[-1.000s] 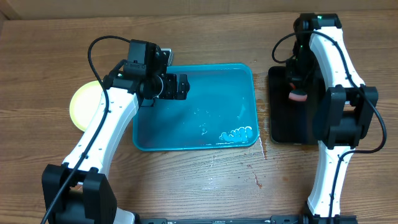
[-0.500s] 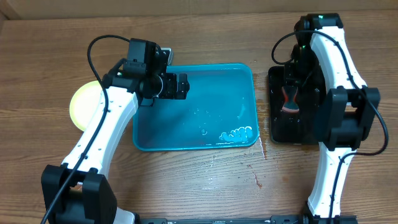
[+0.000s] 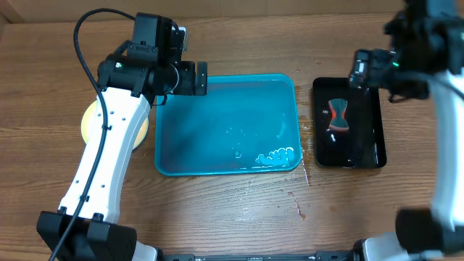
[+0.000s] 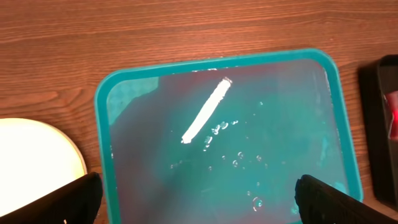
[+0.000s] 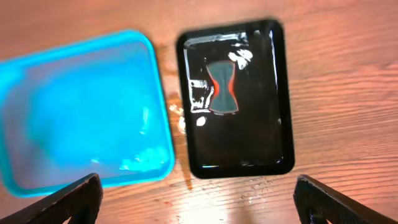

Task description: Clean dirty plates on tray and stack at the side

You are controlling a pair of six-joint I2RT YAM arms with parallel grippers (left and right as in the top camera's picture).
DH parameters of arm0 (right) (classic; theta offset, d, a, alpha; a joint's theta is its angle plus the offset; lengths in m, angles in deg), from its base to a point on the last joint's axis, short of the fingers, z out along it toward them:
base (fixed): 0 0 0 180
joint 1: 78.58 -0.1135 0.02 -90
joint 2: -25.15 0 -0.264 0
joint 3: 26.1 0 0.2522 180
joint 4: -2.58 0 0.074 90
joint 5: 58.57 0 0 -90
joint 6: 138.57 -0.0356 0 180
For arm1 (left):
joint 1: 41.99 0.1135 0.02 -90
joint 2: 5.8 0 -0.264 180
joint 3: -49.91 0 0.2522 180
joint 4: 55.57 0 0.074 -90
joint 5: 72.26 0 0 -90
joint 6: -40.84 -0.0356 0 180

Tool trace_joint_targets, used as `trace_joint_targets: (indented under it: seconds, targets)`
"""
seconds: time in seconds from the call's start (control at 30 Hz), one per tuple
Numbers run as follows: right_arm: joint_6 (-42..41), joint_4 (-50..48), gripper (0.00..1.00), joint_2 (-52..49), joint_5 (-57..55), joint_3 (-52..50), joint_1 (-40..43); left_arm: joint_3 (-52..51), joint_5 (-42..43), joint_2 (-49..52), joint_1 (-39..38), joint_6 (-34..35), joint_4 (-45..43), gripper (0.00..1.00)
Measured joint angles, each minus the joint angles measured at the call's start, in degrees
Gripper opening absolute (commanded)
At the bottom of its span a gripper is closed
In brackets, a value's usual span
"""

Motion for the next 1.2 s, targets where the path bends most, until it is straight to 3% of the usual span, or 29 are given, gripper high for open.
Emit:
trace_joint_targets:
  seconds: [0.3,0.5,0.87,1.07,1.2]
  targets:
    - [-2.4,0.0,1.00,21.2,0.2,0.0,0.0,0.0,-0.8,0.0,0.0,0.0,0.1,1.00]
    - [-2.8,0.0,1.00,30.1,0.2,0.0,0.0,0.0,-0.9,0.0,0.0,0.0,0.1,1.00]
    - [-2.8,-0.3,1.00,33.5,0.2,-0.2,0.0,0.0,-0.9,0.0,0.0,0.0,0.1,1.00]
    - [-0.6,-10.4,1.00,33.9,0.2,-6.6,-0.4,0.0,-0.9,0.0,0.0,0.0,0.1,1.00]
    - [1.7,-25.6,1.00,37.2,2.2,-19.0,-0.4,0.0,-1.1,0.0,0.0,0.0,0.1,1.00]
